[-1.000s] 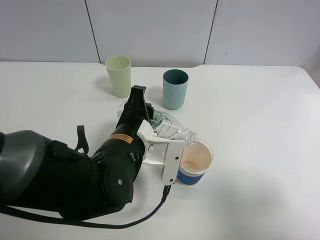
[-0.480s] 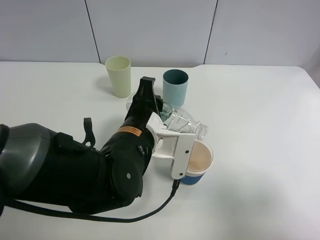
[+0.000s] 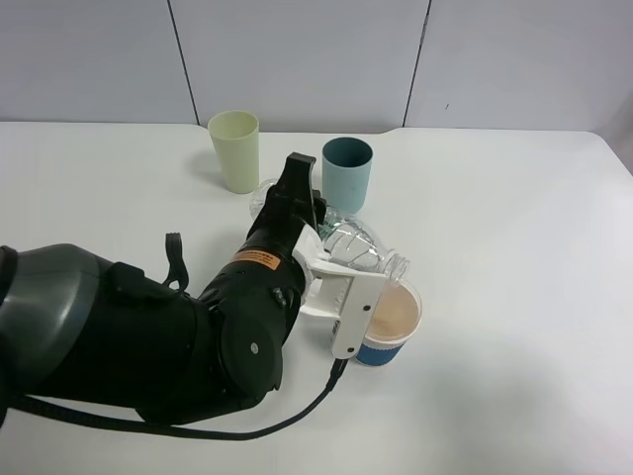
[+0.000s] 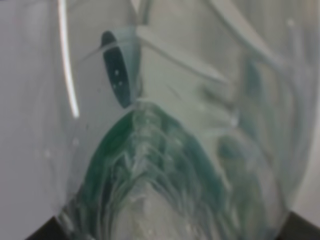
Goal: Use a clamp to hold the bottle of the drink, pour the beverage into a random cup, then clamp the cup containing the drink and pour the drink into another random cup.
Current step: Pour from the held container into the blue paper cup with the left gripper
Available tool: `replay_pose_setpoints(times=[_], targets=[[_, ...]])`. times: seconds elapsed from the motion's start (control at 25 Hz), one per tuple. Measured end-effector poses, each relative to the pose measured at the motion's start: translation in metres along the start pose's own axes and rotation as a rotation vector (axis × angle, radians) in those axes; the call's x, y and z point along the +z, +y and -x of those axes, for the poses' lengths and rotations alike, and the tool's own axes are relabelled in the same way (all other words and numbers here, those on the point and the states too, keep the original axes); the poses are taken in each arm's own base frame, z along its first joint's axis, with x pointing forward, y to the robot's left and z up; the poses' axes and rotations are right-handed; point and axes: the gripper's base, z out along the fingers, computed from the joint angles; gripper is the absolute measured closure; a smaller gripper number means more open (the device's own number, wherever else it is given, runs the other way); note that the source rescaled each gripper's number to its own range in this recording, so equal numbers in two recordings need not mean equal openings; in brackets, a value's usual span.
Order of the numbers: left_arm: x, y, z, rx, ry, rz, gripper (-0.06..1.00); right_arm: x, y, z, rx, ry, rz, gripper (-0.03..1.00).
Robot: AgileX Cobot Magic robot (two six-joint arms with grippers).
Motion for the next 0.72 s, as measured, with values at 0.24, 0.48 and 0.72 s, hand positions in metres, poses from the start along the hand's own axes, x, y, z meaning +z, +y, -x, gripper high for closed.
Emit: replay_pose_setpoints(times=[0.24, 0.48, 0.72], targets=[[0.0000, 0.0014, -0.0013, 0.046, 0.015, 0.015, 0.93, 0.0000, 0.0000, 0.0000, 0.000, 0.000, 0.000, 0.45], [-0.0001, 0.0030, -0.0026, 0.063, 0.030, 0.032, 0.93, 0.0000, 0.0000, 0.0000, 0.000, 0.000, 0.000, 0.45], [-0.0001, 0.0032, -0.0025, 0.108, 0.030, 0.034, 0.93, 0.0000, 0.0000, 0.0000, 0.000, 0.000, 0.000, 0.45]])
